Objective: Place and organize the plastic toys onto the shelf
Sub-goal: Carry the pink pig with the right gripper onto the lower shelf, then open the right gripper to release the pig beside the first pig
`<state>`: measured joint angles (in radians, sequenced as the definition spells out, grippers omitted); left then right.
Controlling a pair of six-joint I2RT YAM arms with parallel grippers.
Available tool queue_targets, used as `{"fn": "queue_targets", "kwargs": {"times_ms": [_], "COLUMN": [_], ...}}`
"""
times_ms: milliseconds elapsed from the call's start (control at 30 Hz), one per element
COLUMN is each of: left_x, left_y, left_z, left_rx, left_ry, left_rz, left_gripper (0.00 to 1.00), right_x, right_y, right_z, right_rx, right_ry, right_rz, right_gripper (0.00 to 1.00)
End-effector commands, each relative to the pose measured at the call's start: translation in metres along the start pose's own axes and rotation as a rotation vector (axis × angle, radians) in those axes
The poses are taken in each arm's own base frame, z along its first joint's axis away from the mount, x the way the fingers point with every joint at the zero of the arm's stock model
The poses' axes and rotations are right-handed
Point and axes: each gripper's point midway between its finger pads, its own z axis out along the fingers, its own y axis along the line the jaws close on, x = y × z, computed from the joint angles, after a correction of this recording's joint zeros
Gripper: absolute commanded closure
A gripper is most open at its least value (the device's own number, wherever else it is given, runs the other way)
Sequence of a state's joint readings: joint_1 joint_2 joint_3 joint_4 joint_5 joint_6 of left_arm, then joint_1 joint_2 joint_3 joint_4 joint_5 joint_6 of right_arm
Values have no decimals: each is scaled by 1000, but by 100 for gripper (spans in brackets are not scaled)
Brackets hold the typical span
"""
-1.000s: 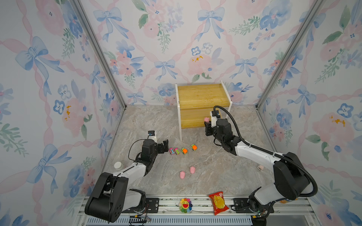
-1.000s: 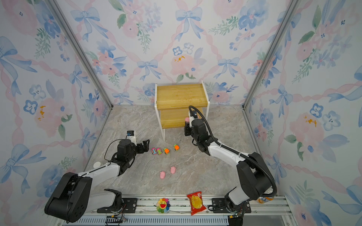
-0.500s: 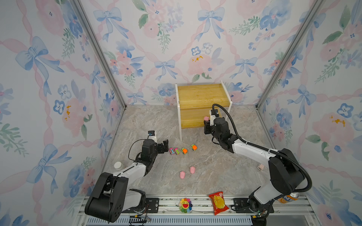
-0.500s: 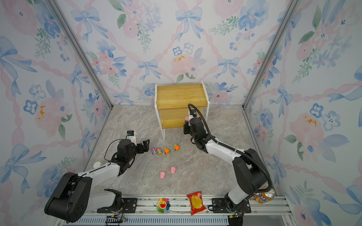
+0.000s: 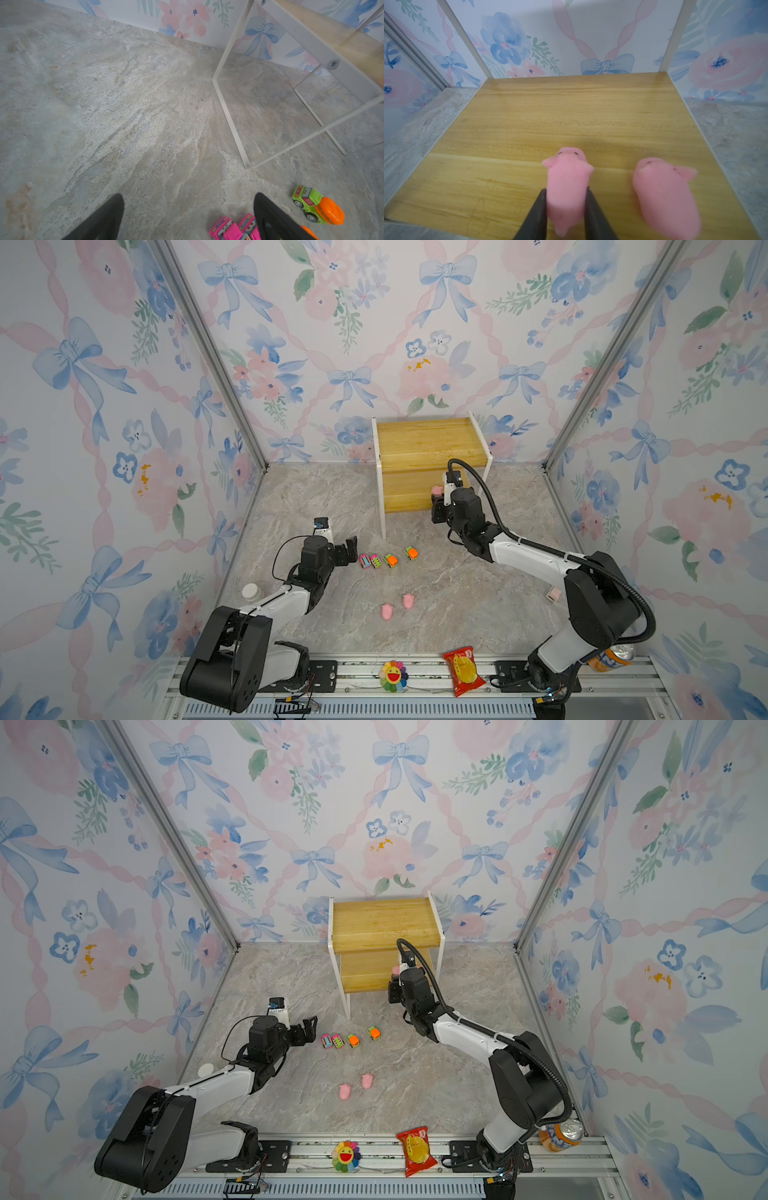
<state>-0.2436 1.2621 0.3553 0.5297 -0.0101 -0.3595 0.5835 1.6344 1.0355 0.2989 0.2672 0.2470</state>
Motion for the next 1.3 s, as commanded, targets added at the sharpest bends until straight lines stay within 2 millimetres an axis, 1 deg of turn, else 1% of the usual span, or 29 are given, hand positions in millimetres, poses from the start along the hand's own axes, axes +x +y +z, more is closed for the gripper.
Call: {"fn": "queue_targets", "kwargs": {"times_ms": [0, 100, 167, 333, 667, 767, 800, 833, 1033, 1267], "left_x": [-2, -3, -3, -3, -3, -4, -3, -4, -3, -4], "left_y": [-1, -2, -1, -1, -2, -1, -1, -1, -2, -1], "left_z": [-1, -2, -2, -2, -2, -2, -2, -2, -2, -2], "left_rx": [3, 4, 4, 2, 4, 3, 3, 3, 5, 2], "left_ry": [-15, -18, -18, -18, -19, -20, -19, -20, -18, -21], "left_rz": [16, 16, 15, 16, 16, 16, 16, 16, 16, 15], "left_gripper": [2, 2, 2, 2, 2, 2, 2, 2, 2, 2], "right_x": [-5, -6, 5, 8, 7, 13, 3, 3, 8, 20], "right_y": [0, 0, 0, 0, -3, -4, -3, -4, -6, -4], "right_z": [3, 4, 11, 13, 6, 6, -2, -3, -12, -26], "right_rx": [15, 11, 17, 18, 26, 28, 22, 23, 23, -8], "right_ry": [-5, -5, 22, 31, 31, 46, 24, 26, 39, 65], "right_rz": [0, 1, -8, -9, -15, -22, -16, -18, -23, -56], "right_gripper": [69, 69, 69, 69, 65, 64, 64, 63, 58, 53]}}
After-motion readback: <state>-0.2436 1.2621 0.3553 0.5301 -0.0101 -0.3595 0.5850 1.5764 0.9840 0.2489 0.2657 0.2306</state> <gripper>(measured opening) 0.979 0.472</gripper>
